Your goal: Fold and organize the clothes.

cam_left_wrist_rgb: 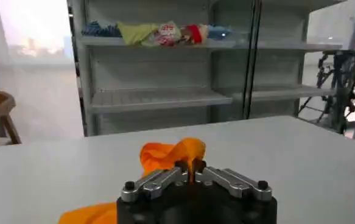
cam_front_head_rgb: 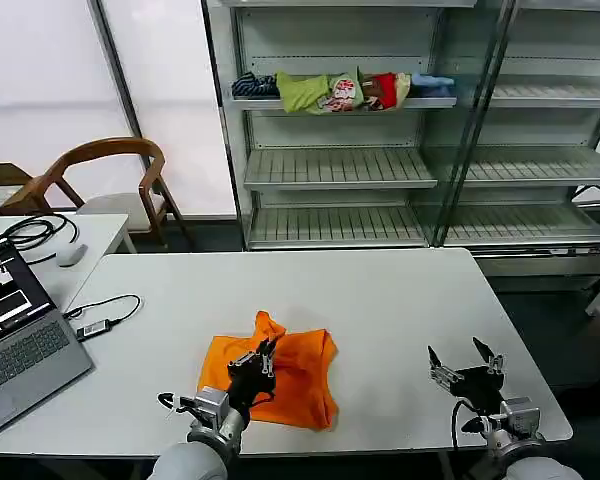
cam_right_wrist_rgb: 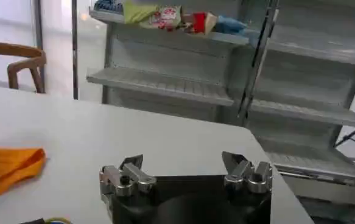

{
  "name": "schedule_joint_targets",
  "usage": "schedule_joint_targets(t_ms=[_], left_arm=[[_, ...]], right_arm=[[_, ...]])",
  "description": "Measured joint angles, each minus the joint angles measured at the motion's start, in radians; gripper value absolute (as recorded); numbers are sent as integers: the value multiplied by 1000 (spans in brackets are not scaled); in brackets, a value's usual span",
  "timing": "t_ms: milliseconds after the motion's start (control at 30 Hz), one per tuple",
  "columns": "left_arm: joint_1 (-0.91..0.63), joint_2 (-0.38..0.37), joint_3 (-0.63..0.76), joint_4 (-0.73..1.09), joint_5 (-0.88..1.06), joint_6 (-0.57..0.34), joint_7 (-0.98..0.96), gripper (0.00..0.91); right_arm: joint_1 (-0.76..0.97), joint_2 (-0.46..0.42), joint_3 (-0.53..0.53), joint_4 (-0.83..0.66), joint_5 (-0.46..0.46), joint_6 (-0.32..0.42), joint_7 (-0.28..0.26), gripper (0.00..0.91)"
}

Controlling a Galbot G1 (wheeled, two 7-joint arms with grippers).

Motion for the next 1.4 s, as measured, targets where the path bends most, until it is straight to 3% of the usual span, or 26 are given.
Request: schedule_joint_targets(t_ms=[500,533,567,600,1400], left_arm=[[-31,-49,49,33,19,-8,29,20],[-33,-51,50,37,19,-8,30,151],[-35,-52,52,41,20,-8,32,353],[-36,-53,53,44,20,-7,32,907],[-35,-49,27,29,-31,-100,136,907]], right_arm=[[2,-1,-4,-5,-1,-2,-1,907],[2,-1,-4,-5,-1,-2,-2,907],[1,-1,-4,-5,-1,-2,-2,907],[1,-1,-4,-5,-1,-2,-2,907],[20,0,-9,-18,0,5,-8,907]])
